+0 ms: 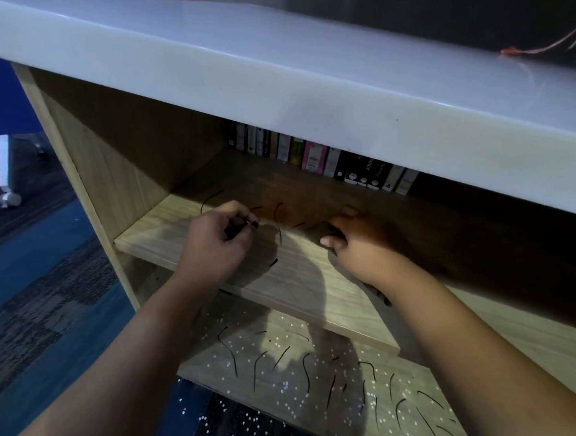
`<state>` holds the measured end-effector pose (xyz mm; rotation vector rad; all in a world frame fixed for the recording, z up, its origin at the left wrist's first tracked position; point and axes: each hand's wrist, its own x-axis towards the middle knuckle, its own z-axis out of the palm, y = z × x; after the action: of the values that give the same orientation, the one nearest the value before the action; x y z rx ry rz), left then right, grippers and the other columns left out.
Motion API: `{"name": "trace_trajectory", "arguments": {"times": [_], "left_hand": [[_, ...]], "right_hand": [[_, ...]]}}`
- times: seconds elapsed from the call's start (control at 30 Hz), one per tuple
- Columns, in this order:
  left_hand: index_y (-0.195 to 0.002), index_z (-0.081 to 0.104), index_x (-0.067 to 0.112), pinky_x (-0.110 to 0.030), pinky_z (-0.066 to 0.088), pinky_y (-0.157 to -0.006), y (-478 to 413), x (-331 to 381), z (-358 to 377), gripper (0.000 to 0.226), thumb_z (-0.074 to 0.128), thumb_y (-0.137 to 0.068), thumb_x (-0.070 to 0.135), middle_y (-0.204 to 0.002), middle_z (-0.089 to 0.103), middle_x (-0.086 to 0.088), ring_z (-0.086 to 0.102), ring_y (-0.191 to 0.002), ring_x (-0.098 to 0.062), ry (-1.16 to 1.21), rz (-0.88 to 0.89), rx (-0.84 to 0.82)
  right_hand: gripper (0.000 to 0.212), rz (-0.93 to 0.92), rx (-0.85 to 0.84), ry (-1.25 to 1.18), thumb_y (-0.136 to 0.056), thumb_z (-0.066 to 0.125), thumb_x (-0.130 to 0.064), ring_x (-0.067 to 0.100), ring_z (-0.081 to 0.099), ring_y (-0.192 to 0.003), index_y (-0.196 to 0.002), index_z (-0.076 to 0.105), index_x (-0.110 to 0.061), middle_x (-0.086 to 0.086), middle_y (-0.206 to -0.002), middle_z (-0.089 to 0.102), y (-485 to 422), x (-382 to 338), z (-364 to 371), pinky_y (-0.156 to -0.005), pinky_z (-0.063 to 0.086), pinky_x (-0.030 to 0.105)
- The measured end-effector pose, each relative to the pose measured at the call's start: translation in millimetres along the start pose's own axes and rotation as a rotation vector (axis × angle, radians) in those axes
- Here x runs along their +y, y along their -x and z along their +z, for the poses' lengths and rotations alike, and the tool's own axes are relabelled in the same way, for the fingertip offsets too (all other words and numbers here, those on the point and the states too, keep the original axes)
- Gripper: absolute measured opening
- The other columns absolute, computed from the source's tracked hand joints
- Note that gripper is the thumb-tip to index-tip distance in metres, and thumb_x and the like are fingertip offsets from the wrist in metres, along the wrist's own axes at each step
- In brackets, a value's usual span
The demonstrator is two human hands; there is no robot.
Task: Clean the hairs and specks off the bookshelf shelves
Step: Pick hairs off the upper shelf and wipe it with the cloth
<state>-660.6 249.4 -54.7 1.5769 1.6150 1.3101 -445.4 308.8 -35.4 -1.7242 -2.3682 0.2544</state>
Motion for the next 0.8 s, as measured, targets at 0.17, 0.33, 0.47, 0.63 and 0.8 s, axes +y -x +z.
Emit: {"name": "trace_trajectory", "arguments": {"times": [0.17, 0.33, 0.47, 0.63, 0.8], "left_hand": [[-0.096, 0.067, 0.021, -0.035, 0.055, -0.071, -2, -2, 0, 0.014, 0.06, -0.094, 0.01, -0.091, 0.065, 0.009, 0.059, -0.083, -0.001, -0.015, 0.002, -0.006], [-0.094, 0.065, 0.027, -0.042, 0.058, -0.073, -4, -7, 1, 0.015, 0.061, -0.093, 0.013, -0.089, 0.066, 0.009, 0.061, -0.08, -0.001, -0.001, -0.001, -0.011], [-0.093, 0.066, 0.027, -0.044, 0.057, -0.07, -5, -12, 2, 0.016, 0.062, -0.092, 0.011, -0.085, 0.068, 0.005, 0.064, -0.077, -0.009, 0.006, 0.024, 0.001], [-0.093, 0.066, 0.024, -0.04, 0.055, -0.067, -5, -12, 2, 0.015, 0.062, -0.091, 0.009, -0.085, 0.068, 0.001, 0.064, -0.075, -0.012, 0.029, 0.044, 0.005], [-0.095, 0.066, 0.02, -0.037, 0.053, -0.064, -5, -13, 1, 0.014, 0.062, -0.092, 0.007, -0.085, 0.068, -0.001, 0.063, -0.076, -0.013, 0.048, 0.07, -0.005]], "right_hand": [[0.029, 0.012, -0.035, -0.065, -0.097, 0.049, -0.036, 0.021, 0.056, -0.107, -0.123, 0.056, -0.025, 0.001, -0.127, 0.054, 33, -6, 0, -0.077, 0.04, 0.026], [0.037, 0.036, -0.043, -0.131, -0.095, 0.052, -0.04, 0.018, 0.057, -0.108, -0.131, 0.05, -0.032, -0.005, -0.122, 0.06, 35, -7, 0, -0.08, 0.044, 0.026], [0.027, -0.045, -0.015, -0.162, -0.094, 0.055, -0.037, 0.015, 0.054, -0.106, -0.12, 0.058, -0.029, -0.008, -0.118, 0.053, 20, -6, 5, -0.086, 0.044, 0.028], [0.026, -0.097, 0.019, -0.11, -0.093, 0.059, -0.027, 0.018, 0.049, -0.11, -0.117, 0.064, -0.019, -0.003, -0.122, 0.049, -14, -18, 9, -0.087, 0.034, 0.021], [0.021, -0.069, 0.065, -0.124, -0.09, 0.061, -0.02, 0.022, 0.054, -0.105, -0.11, 0.067, -0.016, 0.005, -0.115, 0.057, -42, -27, 7, -0.078, 0.036, 0.025]]}}
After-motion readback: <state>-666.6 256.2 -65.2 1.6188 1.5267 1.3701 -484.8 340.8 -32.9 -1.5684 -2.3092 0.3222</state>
